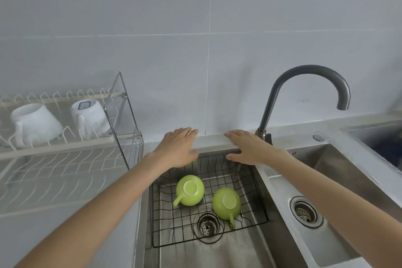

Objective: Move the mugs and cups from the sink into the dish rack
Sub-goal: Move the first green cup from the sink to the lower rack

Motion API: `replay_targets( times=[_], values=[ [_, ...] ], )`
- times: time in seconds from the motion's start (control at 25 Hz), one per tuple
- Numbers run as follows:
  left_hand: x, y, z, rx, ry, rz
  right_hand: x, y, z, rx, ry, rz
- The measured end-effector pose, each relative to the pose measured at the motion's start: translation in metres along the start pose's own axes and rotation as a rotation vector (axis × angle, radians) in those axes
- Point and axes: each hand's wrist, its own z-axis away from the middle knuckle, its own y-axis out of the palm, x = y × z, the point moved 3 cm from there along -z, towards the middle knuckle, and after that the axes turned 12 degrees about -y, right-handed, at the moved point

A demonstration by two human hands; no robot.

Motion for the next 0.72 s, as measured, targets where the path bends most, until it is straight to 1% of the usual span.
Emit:
replay_targets(
  times=[0.36,0.48,0.6,0.72],
  values=[
    [-0.025,0.101,-0.031,0.269,-0.086,0.109,-0.063,0.098,-0.018,0.189,0.082,-0.271],
    [-0.027,0.134,-0.038,0.348,-0.143,0.190,-0.082,0.132,-0.026,0.259,0.137,-0.370],
    [-0.032,0.169,-0.044,0.419,-0.191,0.256,-0.093,0.161,-0.032,0.286,0.200,-0.469],
    [-0.038,0.208,-0.051,0.513,-0.269,0.410,-0.101,0.190,-0.038,0.300,0.252,-0.545]
  ],
)
